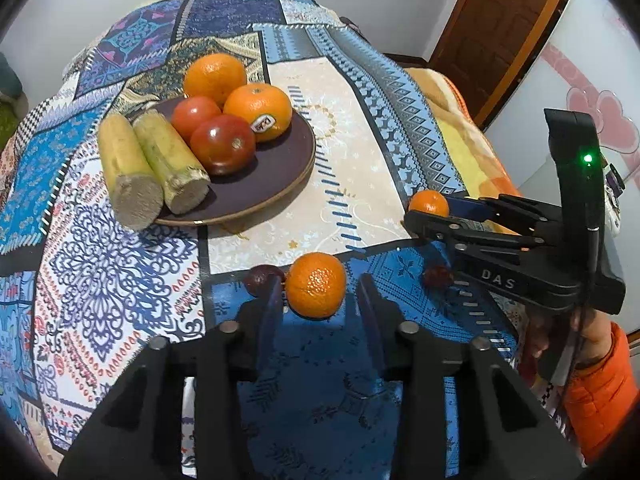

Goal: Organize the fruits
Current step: 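Grasp a small mandarin with the left gripper while the right gripper grasps the other mandarin, then lower both mandarins onto the purple plate and open both grippers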

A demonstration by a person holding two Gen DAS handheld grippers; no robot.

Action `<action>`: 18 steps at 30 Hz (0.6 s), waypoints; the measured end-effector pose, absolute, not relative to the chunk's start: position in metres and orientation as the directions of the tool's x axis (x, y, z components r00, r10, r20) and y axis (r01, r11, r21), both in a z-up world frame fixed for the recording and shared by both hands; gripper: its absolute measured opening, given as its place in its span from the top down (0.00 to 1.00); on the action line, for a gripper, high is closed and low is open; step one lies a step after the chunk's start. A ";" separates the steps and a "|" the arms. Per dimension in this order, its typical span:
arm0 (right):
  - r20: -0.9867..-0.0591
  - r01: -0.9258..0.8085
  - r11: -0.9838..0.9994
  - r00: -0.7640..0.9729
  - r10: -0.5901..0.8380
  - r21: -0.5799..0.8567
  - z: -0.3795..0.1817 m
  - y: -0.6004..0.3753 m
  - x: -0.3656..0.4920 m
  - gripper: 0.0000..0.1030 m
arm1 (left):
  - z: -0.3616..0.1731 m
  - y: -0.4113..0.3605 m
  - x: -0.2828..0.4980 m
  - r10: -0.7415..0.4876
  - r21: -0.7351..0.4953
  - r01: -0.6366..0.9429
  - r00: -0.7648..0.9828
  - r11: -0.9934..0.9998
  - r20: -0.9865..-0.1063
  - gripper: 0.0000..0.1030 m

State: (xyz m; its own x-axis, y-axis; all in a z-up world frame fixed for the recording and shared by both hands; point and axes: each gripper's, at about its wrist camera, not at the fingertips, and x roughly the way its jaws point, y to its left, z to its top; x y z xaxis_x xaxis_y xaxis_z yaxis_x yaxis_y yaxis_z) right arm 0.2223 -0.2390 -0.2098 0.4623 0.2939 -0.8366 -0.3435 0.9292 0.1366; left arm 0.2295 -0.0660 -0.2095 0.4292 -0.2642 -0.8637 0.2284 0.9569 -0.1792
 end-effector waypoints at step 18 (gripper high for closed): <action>-0.799 -0.375 0.910 0.486 0.355 0.177 -0.188 -0.234 0.196 0.68 | -0.218 -0.082 0.250 -0.205 -0.115 0.224 0.439 0.968 -0.875 0.68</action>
